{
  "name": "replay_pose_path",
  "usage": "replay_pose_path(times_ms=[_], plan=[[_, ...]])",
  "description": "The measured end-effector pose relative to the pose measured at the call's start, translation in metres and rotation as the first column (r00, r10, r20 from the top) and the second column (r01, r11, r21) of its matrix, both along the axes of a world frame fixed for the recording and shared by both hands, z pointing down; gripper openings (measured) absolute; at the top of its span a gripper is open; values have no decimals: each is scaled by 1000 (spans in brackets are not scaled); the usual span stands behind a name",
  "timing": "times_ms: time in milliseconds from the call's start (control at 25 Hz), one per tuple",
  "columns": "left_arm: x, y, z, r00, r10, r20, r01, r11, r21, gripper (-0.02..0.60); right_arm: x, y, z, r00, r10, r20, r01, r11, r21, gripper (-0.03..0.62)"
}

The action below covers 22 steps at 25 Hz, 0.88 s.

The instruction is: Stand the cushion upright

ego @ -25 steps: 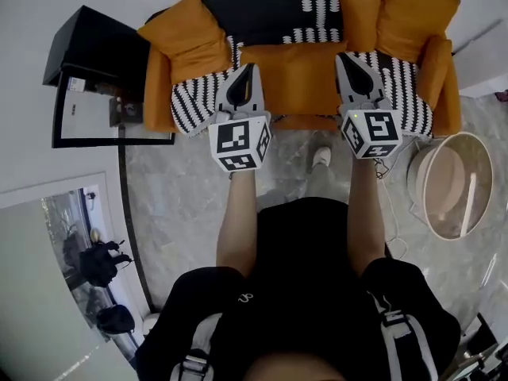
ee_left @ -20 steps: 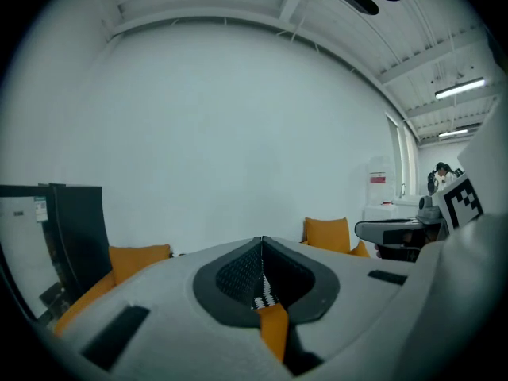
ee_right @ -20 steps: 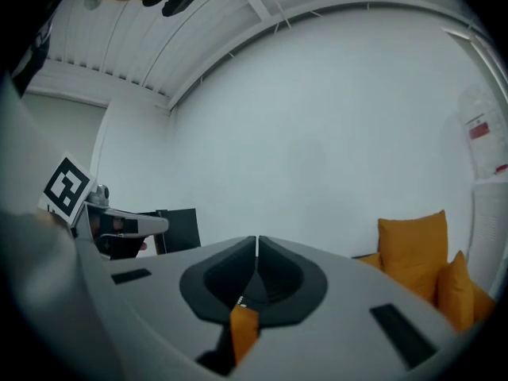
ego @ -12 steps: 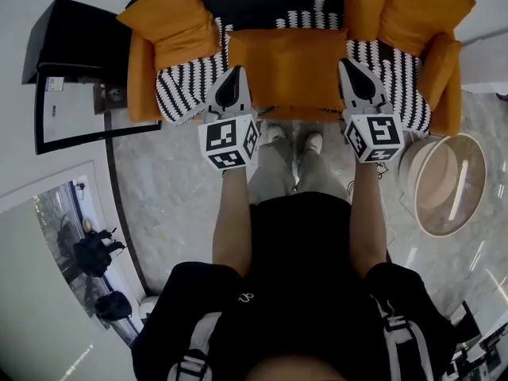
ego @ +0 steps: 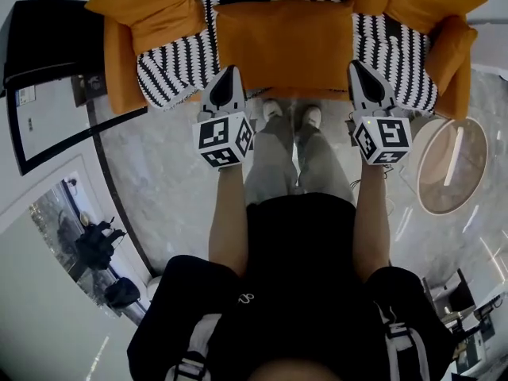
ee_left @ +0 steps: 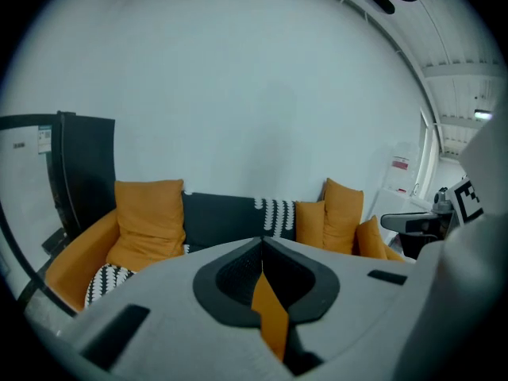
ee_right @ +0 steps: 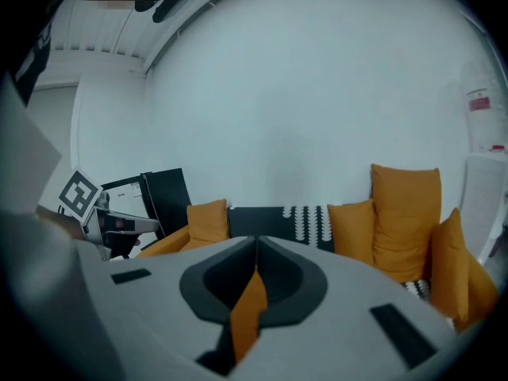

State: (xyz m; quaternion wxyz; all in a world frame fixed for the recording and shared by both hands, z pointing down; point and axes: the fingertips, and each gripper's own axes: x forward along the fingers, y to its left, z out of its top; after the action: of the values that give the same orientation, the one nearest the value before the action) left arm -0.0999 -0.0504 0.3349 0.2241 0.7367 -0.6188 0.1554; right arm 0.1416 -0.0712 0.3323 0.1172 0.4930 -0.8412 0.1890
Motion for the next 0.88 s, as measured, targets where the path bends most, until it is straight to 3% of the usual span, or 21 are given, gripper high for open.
replay_pose_path(times_ms=[280, 600, 880], plan=[[3, 11, 69, 998, 62, -34, -65, 992, -111, 9, -12, 14, 67, 1000, 14, -19, -16, 993, -116, 12], [-16, 25, 156, 997, 70, -41, -78, 969, -235, 9, -17, 35, 155, 999, -5, -31, -3, 968, -250, 12], [-44, 40, 217, 998, 57, -10, -57, 960, -273, 11, -12, 56, 224, 1000, 3, -24, -12, 936, -353, 12]])
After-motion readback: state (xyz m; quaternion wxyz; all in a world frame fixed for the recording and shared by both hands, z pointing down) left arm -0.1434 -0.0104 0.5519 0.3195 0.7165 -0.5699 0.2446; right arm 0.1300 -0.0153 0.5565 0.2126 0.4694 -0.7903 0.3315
